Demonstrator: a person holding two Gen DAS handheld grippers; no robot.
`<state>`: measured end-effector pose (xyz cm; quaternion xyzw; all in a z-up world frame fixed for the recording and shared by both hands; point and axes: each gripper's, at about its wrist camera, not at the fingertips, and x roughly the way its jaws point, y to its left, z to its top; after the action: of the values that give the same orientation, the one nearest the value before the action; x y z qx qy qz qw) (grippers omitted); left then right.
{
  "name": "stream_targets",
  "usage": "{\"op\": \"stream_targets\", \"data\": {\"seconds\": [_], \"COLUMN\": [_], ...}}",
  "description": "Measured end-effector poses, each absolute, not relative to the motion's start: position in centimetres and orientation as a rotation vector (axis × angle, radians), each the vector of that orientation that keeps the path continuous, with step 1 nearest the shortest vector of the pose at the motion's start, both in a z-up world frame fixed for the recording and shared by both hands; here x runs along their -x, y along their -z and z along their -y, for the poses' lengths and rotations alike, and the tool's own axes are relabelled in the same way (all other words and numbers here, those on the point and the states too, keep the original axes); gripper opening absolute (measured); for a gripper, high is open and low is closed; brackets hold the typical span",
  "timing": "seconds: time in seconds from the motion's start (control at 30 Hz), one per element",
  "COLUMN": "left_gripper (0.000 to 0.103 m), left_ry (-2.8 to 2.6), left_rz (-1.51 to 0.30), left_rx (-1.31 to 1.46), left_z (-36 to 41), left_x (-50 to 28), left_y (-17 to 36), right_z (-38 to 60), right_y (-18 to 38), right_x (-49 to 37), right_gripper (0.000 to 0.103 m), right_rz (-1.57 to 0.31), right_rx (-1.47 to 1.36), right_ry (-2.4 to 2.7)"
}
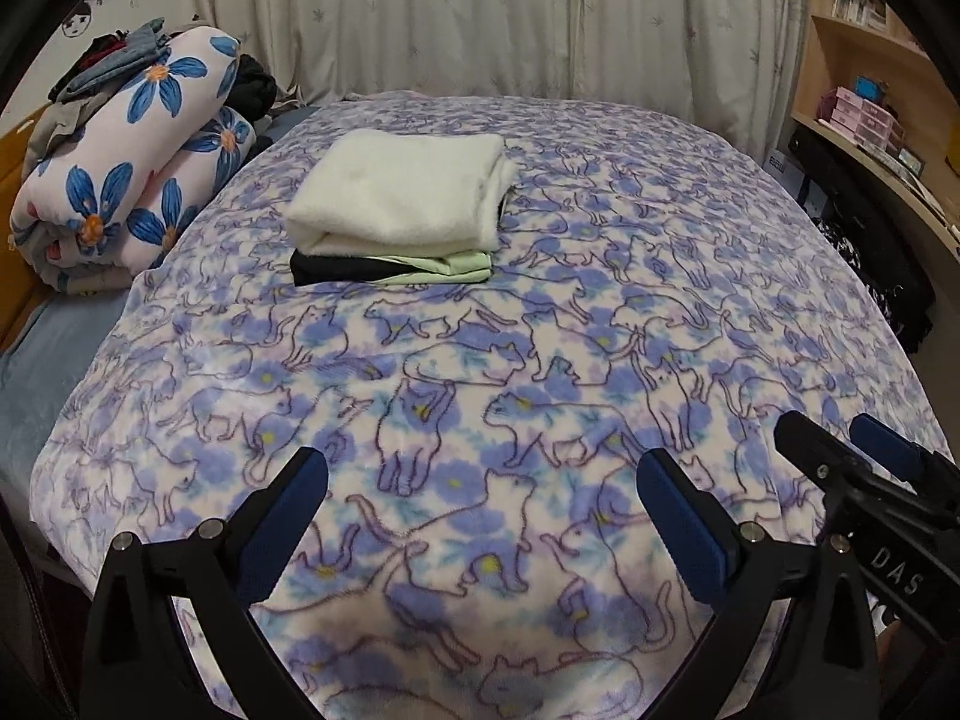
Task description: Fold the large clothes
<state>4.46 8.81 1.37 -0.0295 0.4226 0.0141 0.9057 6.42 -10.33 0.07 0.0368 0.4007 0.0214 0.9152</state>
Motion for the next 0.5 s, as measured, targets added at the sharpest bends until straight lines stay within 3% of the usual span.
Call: {"op": "stream_targets", "data": {"seconds": [0.5], "left_gripper": [0.102], "left_ry": [-0.046], "left_rz": [-0.859], "left_rx": [0.042], "left_z": [-8.2], "left_x": [-3.7], "left_y": [-2.6], "right_z": [10.5], "right_y": [-1.2], "right_x": [-4.8], "right_gripper": [0.078], "right_rz": [-0.782], "right_rx": [-0.047], "right_ry": [-0.016]}}
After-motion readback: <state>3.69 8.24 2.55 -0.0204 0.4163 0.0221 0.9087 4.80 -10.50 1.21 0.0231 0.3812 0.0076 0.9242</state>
